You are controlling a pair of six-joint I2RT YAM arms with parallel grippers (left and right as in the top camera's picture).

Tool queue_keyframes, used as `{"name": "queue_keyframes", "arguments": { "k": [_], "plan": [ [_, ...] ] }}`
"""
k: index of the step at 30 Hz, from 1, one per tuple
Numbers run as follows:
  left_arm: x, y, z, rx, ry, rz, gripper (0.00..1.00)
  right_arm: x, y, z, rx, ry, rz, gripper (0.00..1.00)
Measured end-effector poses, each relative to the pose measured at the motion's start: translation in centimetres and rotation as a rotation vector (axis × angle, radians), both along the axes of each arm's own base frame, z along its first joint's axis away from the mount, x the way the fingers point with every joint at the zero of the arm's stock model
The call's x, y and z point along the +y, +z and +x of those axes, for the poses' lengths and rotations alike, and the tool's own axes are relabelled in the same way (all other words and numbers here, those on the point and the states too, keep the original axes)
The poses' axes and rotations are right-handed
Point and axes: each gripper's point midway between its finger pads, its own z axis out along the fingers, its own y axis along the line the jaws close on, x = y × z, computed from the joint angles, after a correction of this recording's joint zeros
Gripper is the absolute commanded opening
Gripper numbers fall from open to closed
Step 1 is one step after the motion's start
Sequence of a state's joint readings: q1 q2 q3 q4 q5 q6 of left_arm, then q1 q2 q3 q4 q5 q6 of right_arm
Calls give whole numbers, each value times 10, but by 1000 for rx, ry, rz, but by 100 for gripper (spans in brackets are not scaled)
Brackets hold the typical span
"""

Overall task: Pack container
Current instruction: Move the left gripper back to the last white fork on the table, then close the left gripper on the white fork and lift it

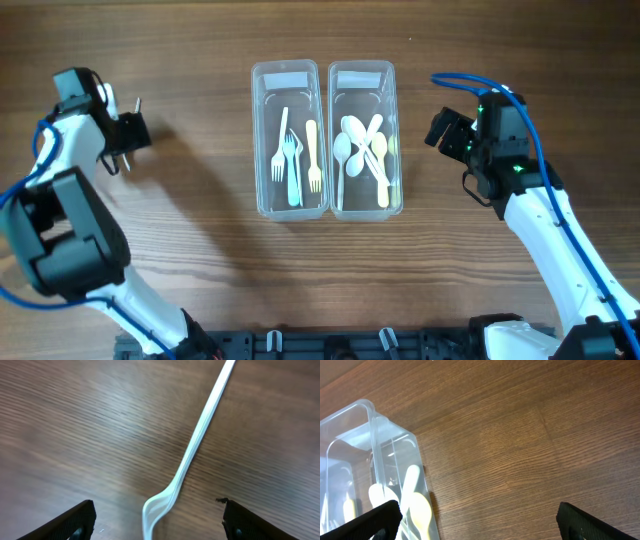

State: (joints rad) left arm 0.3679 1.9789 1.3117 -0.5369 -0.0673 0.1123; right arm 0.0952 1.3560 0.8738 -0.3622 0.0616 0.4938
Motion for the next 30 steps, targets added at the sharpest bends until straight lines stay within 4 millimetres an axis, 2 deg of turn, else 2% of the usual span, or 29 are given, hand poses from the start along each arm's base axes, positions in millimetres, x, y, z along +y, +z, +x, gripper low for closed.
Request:
{"name": "queue_keyframes", "arguments": {
  "k": [5, 7, 8, 11, 22, 30],
  "plan": [
    [-5, -19, 1, 25, -32, -31, 72, 0, 0, 0, 0, 0, 0, 100],
    [-7, -21, 3, 19, -44, -40, 61, 0, 0, 0, 0, 0, 0, 100],
    [-8, -21, 3, 20, -53, -42, 49, 0, 0, 0, 0, 0, 0, 100],
    [-10, -22, 3, 17, -63, -55, 32, 0, 0, 0, 0, 0, 0, 100],
    [-21, -24, -1, 38, -93, -91, 4, 0, 0, 0, 0, 0, 0, 100],
    [-45, -17, 2, 46, -132, -102, 4, 0, 0, 0, 0, 0, 0, 100]
  ]
}}
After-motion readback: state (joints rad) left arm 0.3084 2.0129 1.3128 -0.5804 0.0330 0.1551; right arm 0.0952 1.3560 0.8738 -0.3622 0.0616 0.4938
